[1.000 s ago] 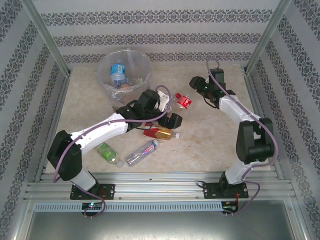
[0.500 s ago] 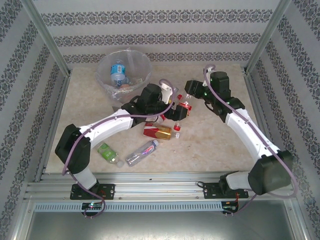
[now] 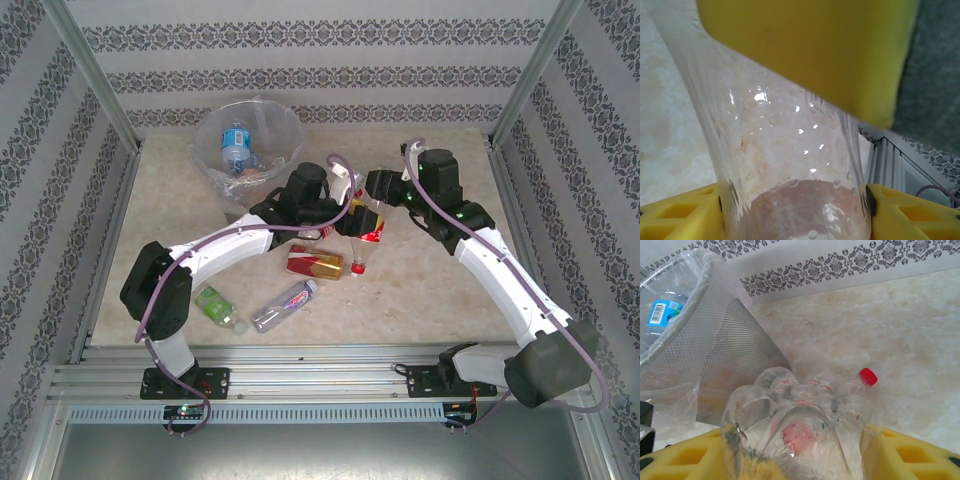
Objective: Put the plastic bottles in the bin
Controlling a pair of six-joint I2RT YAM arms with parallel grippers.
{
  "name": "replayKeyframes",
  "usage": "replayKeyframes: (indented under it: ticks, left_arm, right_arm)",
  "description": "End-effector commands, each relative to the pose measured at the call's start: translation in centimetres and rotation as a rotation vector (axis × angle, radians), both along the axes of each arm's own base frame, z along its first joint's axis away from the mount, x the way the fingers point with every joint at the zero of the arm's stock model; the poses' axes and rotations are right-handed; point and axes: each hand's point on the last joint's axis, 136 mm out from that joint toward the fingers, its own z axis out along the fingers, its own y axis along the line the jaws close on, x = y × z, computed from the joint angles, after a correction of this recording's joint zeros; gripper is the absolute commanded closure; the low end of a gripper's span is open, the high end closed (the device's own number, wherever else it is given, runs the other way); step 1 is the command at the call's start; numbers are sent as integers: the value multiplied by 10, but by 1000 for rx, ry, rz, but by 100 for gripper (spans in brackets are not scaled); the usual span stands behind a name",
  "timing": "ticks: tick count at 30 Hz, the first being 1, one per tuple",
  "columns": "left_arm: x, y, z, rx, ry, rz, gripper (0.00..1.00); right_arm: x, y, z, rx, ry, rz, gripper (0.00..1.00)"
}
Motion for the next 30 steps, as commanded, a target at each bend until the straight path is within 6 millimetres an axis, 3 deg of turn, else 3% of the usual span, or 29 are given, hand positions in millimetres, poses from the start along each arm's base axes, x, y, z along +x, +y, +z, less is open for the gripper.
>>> replayKeyframes:
  ticks: [1, 5, 12, 22, 26, 30]
  left_arm:
    - [1, -5, 23, -69, -46, -43, 39]
    - [1, -4, 23, -67, -43, -39, 47]
    - [7, 4, 36, -104, -51, -11, 55]
    - [14, 26, 54, -145, -84, 28, 55]
    - [19, 39, 75, -154, -134, 39, 55]
    - [28, 57, 111, -149, -220, 74, 54]
  right_arm:
    - [-5, -1, 4, -27, -21, -1, 41]
    - [-8, -1, 5, -18, -18, 5, 38]
    - [-20, -3, 8, 15, -9, 12, 23]
    - [-55, -6, 34, 237, -32, 115, 9]
    - [-72, -5, 46, 261, -74, 157, 7]
    - [-83, -7, 55, 261, -99, 170, 6]
